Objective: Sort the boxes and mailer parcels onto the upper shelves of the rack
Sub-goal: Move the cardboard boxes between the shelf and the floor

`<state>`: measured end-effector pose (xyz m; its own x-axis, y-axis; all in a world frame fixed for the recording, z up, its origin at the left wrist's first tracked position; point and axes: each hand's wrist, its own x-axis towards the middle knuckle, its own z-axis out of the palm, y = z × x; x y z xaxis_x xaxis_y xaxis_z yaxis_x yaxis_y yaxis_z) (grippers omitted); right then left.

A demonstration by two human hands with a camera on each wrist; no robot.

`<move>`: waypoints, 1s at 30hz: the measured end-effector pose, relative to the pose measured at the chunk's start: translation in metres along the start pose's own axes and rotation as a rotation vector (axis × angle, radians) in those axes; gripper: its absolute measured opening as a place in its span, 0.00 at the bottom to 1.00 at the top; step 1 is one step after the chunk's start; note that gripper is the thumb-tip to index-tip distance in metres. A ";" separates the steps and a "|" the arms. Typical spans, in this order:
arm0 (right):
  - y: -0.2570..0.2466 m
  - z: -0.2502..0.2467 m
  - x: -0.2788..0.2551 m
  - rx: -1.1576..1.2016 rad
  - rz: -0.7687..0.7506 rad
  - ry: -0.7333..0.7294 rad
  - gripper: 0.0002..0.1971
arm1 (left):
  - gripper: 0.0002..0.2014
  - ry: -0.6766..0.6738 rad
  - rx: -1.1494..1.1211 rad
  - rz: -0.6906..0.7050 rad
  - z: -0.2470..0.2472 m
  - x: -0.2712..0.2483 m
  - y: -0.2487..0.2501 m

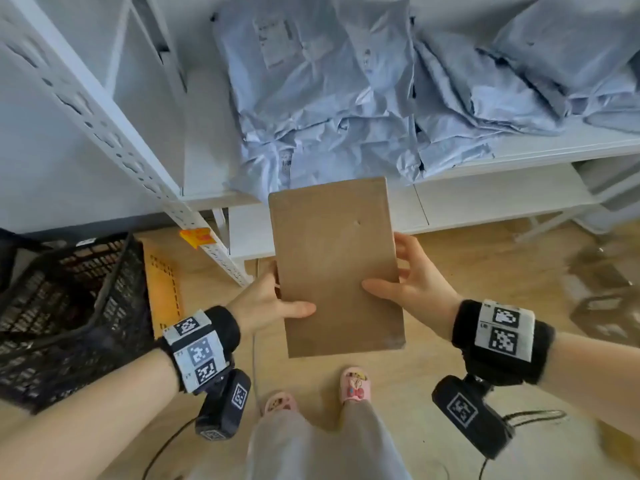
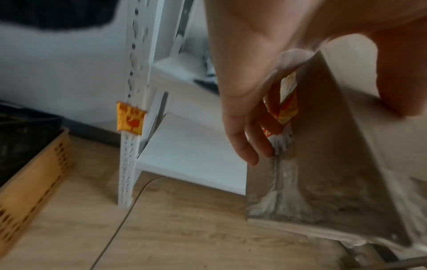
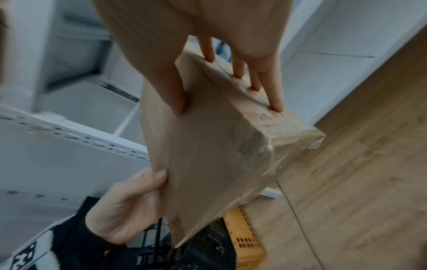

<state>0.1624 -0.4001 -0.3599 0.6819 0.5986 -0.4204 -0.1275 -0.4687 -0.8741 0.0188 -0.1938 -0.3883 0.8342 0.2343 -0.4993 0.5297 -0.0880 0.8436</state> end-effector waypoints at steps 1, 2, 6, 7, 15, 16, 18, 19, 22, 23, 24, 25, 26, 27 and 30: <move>0.015 0.001 0.013 -0.004 0.031 -0.014 0.44 | 0.33 0.002 -0.017 -0.033 0.007 0.011 -0.015; 0.031 0.004 0.024 -0.004 0.063 -0.028 0.45 | 0.35 0.005 -0.022 -0.072 0.013 0.021 -0.030; 0.102 0.021 0.072 0.014 0.172 -0.102 0.43 | 0.35 0.016 -0.031 -0.213 0.032 0.062 -0.096; 0.121 0.027 0.084 0.023 0.194 -0.114 0.42 | 0.34 0.020 -0.034 -0.241 0.035 0.072 -0.114; 0.299 0.099 0.200 0.109 0.322 -0.123 0.40 | 0.25 0.042 -0.070 -0.340 0.052 0.174 -0.277; 0.322 0.110 0.216 0.117 0.333 -0.119 0.40 | 0.27 0.053 -0.069 -0.350 0.051 0.188 -0.301; 0.368 0.133 0.249 0.138 0.351 -0.111 0.39 | 0.32 0.084 -0.064 -0.362 0.049 0.217 -0.347; 0.390 0.145 0.266 0.151 0.361 -0.110 0.39 | 0.35 0.101 -0.063 -0.370 0.048 0.231 -0.369; 0.448 0.179 0.318 0.188 0.372 -0.120 0.40 | 0.42 0.163 -0.063 -0.387 0.043 0.273 -0.433; 0.465 0.190 0.336 0.199 0.369 -0.124 0.40 | 0.42 0.173 -0.073 -0.385 0.041 0.288 -0.453; 0.480 0.200 0.355 0.206 0.362 -0.129 0.40 | 0.41 0.183 -0.091 -0.375 0.039 0.304 -0.473; 0.495 0.209 0.373 0.209 0.353 -0.134 0.41 | 0.40 0.197 -0.112 -0.361 0.037 0.319 -0.492; 0.508 0.216 0.391 0.212 0.343 -0.138 0.41 | 0.38 0.211 -0.132 -0.346 0.035 0.333 -0.510; 0.521 0.223 0.408 0.215 0.330 -0.140 0.41 | 0.37 0.224 -0.154 -0.332 0.033 0.347 -0.527; 0.550 0.240 0.453 0.211 0.281 -0.157 0.42 | 0.40 0.240 -0.195 -0.294 0.028 0.386 -0.569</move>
<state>0.2284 -0.2308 -1.0899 0.4827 0.5658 -0.6685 -0.4503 -0.4943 -0.7436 0.0433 -0.0805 -1.0666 0.5805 0.4425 -0.6835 0.6813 0.1956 0.7054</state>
